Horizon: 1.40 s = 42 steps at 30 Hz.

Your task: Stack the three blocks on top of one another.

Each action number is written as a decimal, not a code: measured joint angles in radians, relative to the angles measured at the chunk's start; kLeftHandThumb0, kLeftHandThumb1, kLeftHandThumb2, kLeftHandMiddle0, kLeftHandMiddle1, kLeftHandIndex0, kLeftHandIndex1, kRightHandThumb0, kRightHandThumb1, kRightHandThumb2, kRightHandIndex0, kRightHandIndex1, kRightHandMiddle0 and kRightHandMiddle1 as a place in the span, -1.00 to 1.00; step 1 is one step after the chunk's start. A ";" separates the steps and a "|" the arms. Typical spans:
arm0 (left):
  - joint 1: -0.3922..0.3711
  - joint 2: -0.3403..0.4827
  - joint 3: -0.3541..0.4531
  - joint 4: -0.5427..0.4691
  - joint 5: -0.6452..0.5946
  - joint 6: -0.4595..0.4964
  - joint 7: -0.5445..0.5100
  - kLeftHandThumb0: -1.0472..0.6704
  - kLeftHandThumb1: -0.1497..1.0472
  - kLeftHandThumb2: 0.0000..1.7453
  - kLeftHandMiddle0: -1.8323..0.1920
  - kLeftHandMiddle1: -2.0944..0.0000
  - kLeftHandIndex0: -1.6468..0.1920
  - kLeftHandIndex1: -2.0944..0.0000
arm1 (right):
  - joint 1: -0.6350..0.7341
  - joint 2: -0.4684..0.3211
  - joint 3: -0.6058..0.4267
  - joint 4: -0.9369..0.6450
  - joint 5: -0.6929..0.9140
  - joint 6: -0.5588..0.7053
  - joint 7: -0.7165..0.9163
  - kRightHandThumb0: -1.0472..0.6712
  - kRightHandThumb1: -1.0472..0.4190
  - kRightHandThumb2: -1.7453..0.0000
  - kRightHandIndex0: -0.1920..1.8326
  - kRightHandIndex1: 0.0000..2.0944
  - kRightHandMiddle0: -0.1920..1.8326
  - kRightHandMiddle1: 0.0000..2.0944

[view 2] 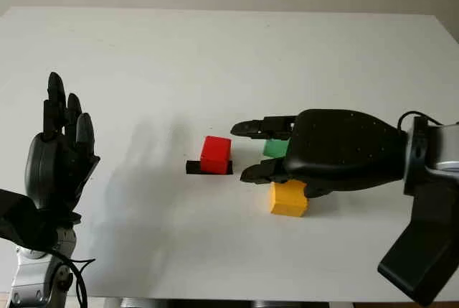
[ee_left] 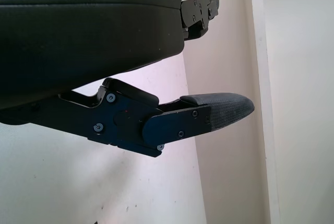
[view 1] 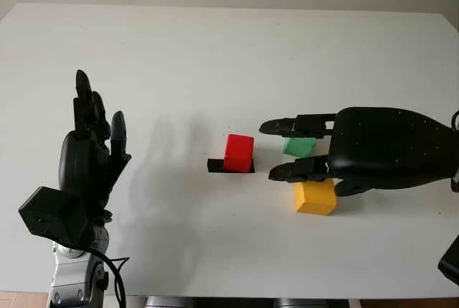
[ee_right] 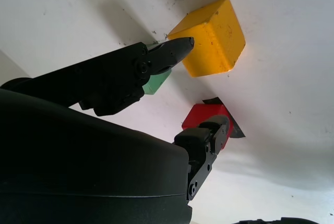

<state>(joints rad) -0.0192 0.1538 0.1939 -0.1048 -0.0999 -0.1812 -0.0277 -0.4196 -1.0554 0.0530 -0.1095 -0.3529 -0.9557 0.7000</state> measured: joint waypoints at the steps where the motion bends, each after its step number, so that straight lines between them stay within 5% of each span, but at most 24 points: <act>1: 0.000 0.000 0.000 0.000 0.000 0.000 -0.001 -0.55 1.00 -0.33 0.99 0.95 1.00 0.97 | 0.001 0.000 0.000 0.002 -0.002 -0.011 -0.003 0.00 -0.79 0.94 -0.73 -0.94 -0.28 -0.91; 26: 0.000 0.001 0.000 -0.005 0.013 0.007 -0.010 -0.55 1.00 -0.31 1.00 0.95 1.00 0.97 | 0.010 -0.071 -0.051 0.032 -0.080 -0.032 -0.042 0.03 -0.88 0.93 -0.79 -0.96 -0.46 -0.99; 42: 0.006 0.000 0.002 -0.012 0.007 0.012 -0.012 -0.55 1.00 -0.32 0.99 0.95 1.00 0.98 | 0.145 -0.007 -0.041 0.095 -0.156 -0.073 -0.213 0.00 -0.84 0.94 -0.79 -0.95 -0.42 -0.94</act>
<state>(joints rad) -0.0132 0.1533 0.1957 -0.1172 -0.0928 -0.1690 -0.0393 -0.2742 -1.0628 0.0120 -0.0150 -0.5091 -1.0290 0.4868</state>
